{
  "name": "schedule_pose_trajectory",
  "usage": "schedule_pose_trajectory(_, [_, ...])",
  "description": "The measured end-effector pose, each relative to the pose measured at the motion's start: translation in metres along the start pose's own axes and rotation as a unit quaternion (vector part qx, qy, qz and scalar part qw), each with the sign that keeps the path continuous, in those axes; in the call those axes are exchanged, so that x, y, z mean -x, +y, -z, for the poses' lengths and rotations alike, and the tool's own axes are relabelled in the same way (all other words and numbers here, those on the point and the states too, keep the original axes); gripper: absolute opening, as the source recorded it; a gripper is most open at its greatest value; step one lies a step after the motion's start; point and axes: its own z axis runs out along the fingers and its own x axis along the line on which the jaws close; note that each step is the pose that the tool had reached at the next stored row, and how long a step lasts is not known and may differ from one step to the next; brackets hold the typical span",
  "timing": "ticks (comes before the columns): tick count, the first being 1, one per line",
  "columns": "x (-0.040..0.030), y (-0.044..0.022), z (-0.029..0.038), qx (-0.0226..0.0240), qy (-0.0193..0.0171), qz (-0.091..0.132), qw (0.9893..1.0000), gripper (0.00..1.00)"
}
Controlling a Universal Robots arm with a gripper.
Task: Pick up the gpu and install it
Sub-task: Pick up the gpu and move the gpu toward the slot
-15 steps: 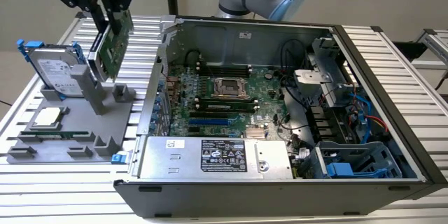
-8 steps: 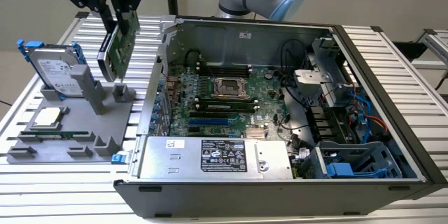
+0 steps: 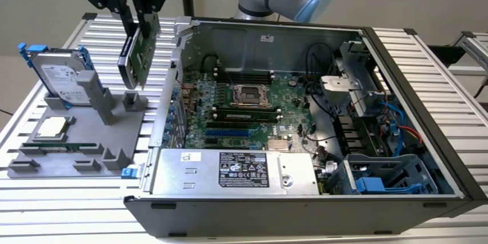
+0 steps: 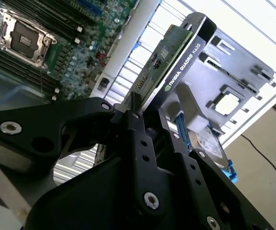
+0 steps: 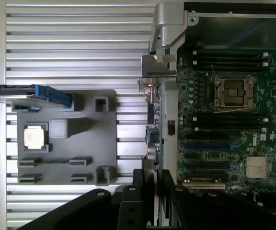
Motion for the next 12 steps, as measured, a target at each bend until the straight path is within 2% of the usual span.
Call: schedule_pose_trajectory(12, [0.0237, 0.0009, -0.0004, 0.0, 0.0, 0.0, 1.0, 0.0])
